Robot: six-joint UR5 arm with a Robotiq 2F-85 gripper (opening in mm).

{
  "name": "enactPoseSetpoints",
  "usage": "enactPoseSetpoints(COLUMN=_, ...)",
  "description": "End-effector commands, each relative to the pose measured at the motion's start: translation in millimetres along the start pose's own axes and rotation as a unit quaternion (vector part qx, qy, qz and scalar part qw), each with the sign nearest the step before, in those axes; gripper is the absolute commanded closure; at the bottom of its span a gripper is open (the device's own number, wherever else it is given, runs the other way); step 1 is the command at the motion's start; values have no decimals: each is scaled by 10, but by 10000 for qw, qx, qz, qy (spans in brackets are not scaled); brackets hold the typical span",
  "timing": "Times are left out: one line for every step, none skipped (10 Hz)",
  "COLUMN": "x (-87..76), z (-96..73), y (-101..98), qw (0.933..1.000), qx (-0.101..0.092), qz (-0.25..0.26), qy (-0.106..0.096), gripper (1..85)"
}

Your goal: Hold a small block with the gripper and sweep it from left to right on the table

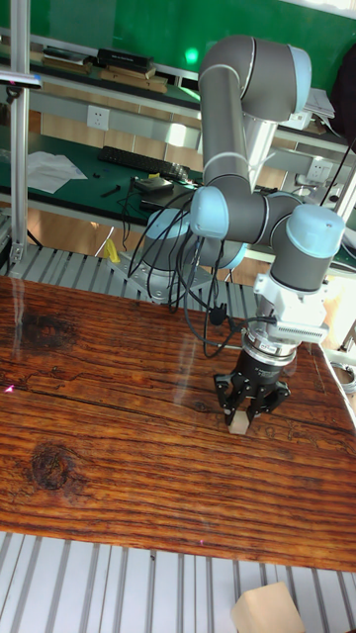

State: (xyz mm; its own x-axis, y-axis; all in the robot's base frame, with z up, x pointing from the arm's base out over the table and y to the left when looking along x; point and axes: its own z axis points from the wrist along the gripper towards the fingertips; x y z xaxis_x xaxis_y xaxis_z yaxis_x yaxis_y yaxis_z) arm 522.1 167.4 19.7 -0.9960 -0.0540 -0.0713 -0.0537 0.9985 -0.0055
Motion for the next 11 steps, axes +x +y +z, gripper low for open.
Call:
enactPoseSetpoints(x=-10, z=-13, y=27, qw=10000, qx=-89, qz=31, qy=-11, gripper=847)
enactPoseSetpoints(x=-17, z=-13, y=3, qw=10000, qx=-42, qz=-34, qy=-23, gripper=847)
enactPoseSetpoints(x=26, z=-13, y=-62, qw=9999, qx=83, qz=-11, qy=60, gripper=847)
enactPoseSetpoints(x=78, z=-17, y=-139, qw=9996, qx=232, qz=5, qy=160, gripper=847)
enactPoseSetpoints(x=65, z=-16, y=-120, qw=9997, qx=195, qz=52, qy=133, gripper=847)
enactPoseSetpoints(x=-15, z=-15, y=-116, qw=9998, qx=187, qz=41, qy=-20, gripper=847)
enactPoseSetpoints(x=-23, z=-15, y=-136, qw=9997, qx=226, qz=91, qy=-36, gripper=847)
enactPoseSetpoints(x=-2, z=-15, y=-139, qw=9997, qx=232, qz=15, qy=6, gripper=847)
enactPoseSetpoints(x=6, z=-16, y=-143, qw=9997, qx=239, qz=-61, qy=24, gripper=847)
enactPoseSetpoints(x=-2, z=-15, y=-131, qw=9997, qx=217, qz=-114, qy=9, gripper=847)
enactPoseSetpoints(x=6, z=-15, y=-135, qw=9996, qx=223, qz=-160, qy=26, gripper=847)
